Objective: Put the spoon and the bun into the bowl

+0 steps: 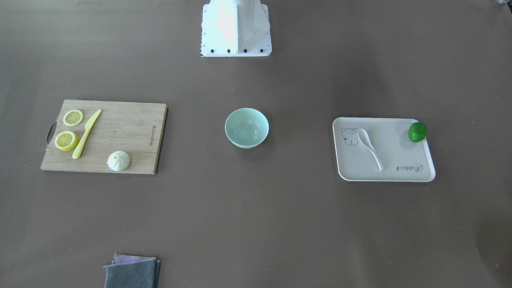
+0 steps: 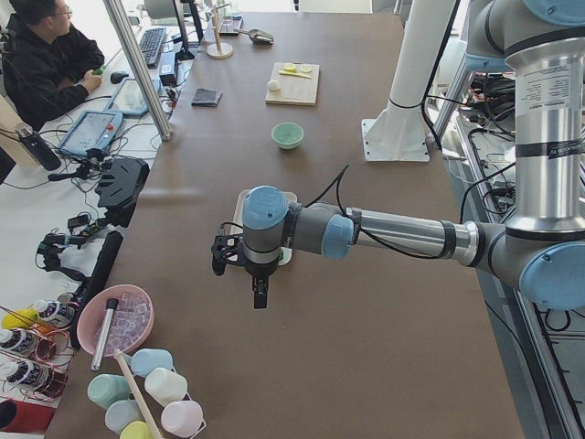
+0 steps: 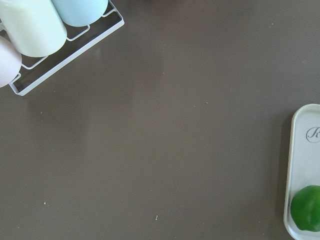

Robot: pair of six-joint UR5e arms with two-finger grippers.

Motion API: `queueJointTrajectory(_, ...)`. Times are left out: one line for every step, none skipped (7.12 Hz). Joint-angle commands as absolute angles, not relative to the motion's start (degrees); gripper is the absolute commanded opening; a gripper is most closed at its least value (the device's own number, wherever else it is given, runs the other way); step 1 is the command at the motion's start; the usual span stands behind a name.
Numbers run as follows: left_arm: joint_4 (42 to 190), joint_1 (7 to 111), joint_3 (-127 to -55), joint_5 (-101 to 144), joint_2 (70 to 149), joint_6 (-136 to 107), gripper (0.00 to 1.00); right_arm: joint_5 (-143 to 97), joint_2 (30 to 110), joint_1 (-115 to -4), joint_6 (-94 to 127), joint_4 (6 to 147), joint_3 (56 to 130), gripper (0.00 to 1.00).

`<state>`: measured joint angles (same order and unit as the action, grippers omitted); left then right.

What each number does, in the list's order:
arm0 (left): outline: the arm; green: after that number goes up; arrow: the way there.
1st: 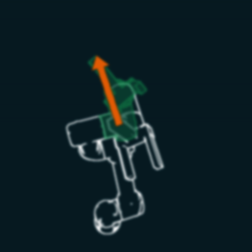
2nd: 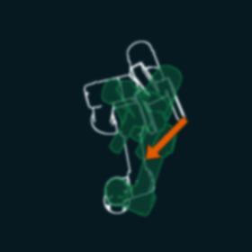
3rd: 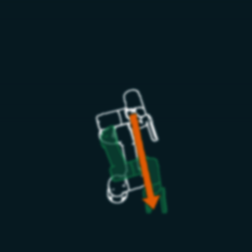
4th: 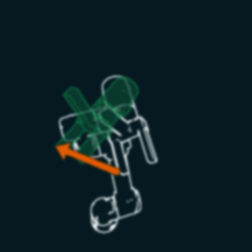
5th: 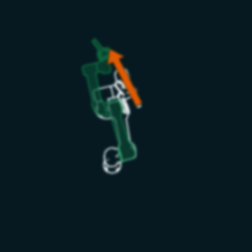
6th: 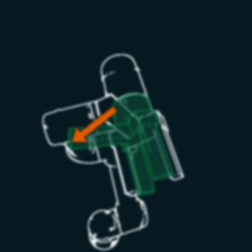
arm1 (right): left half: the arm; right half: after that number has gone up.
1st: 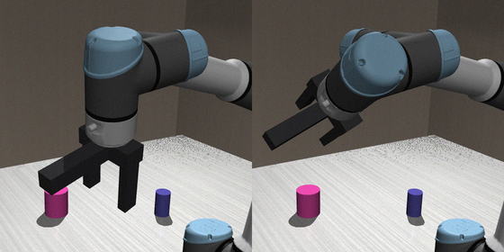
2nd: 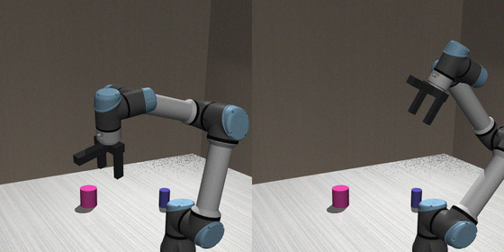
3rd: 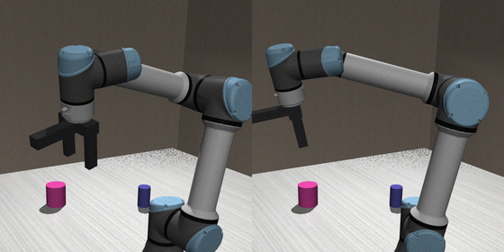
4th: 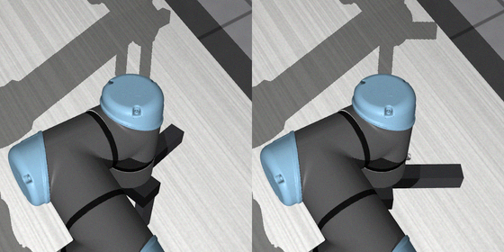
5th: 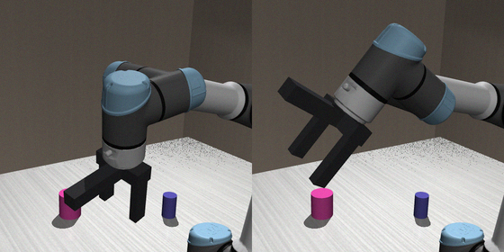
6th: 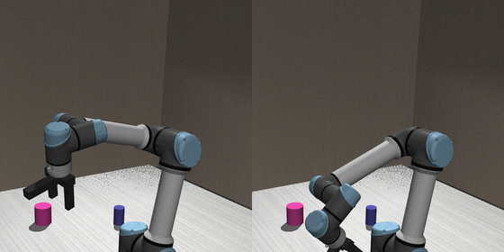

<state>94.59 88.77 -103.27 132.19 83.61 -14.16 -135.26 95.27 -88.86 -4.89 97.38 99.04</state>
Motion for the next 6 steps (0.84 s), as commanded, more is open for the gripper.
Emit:
queueJointTrajectory(94.7,88.8,-103.0,132.1,83.7,-14.2,0.98,-135.3,95.3,-88.9,-4.9,97.3,99.1,1.0)
queueJointTrajectory(94.7,88.8,-103.1,132.1,83.7,-14.2,0.98,-135.3,95.3,-88.9,-4.9,97.4,99.1,1.0)
queueJointTrajectory(94.7,88.8,-103.1,132.1,83.7,-14.1,0.98,-135.3,95.3,-88.9,-4.9,97.4,99.1,1.0)
queueJointTrajectory(94.7,88.8,-103.1,132.1,83.8,-14.1,0.98,-135.3,95.3,-88.9,-4.8,97.4,99.1,1.0)
queueJointTrajectory(94.7,88.6,-103.2,132.1,83.9,-14.2,0.98,-135.3,95.3,-88.9,-4.8,97.4,99.1,1.0)
queueJointTrajectory(94.7,88.2,-103.2,132.1,84.5,-14.2,0.98,-135.1,95.2,-88.8,-4.8,97.3,99.1,1.0)
